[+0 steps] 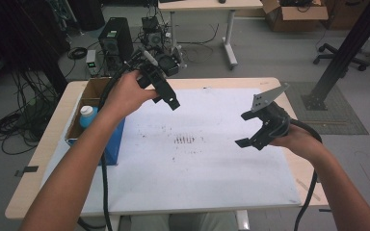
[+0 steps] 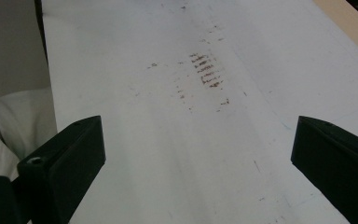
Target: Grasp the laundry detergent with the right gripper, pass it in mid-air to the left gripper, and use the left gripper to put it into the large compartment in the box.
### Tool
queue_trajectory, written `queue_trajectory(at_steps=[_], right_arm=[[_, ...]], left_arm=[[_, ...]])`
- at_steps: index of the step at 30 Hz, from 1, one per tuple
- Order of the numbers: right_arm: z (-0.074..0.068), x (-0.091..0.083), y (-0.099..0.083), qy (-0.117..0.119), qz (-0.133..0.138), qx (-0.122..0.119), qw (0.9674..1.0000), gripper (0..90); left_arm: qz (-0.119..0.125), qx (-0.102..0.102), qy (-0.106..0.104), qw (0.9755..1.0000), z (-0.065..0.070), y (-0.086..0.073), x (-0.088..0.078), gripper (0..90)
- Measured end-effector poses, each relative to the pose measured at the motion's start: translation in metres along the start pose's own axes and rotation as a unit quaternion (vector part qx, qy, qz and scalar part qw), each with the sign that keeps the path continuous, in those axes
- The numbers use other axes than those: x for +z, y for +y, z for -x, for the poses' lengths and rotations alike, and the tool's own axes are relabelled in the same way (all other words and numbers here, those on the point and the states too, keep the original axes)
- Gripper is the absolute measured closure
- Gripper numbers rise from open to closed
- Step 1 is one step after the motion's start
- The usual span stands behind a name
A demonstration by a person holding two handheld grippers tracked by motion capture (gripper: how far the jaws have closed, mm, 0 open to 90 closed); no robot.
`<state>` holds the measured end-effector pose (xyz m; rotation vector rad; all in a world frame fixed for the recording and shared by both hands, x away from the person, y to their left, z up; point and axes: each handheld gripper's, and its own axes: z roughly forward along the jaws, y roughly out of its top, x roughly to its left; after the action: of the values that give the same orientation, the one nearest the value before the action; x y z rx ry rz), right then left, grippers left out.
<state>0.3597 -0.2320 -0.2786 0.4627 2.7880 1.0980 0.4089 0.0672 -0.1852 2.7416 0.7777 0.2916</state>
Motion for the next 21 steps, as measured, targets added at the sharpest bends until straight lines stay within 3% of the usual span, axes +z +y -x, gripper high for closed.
queue_trajectory(at_steps=[6, 11, 14, 21], right_arm=[[0.002, 0.005, 0.005, 0.002, -0.008, -0.001, 1.0, 2.6], [0.004, 0.009, 0.008, 0.005, -0.012, -0.004, 0.9999, 2.6], [0.005, 0.01, 0.009, 0.006, -0.012, -0.003, 0.9999, 2.6], [0.006, 0.011, 0.009, 0.008, -0.012, -0.008, 0.9999, 2.6]], left_arm=[[0.007, 0.033, -0.007, 0.9994, 0.005, 0.005, 0.006, 6.1], [0.006, 0.046, -0.015, 0.9988, 0.007, 0.01, 0.012, 6.0], [0.002, 0.067, -0.024, 0.9974, 0.013, 0.014, 0.017, 6.0], [0.002, 0.079, -0.031, 0.9964, 0.017, 0.02, 0.023, 6.6]])
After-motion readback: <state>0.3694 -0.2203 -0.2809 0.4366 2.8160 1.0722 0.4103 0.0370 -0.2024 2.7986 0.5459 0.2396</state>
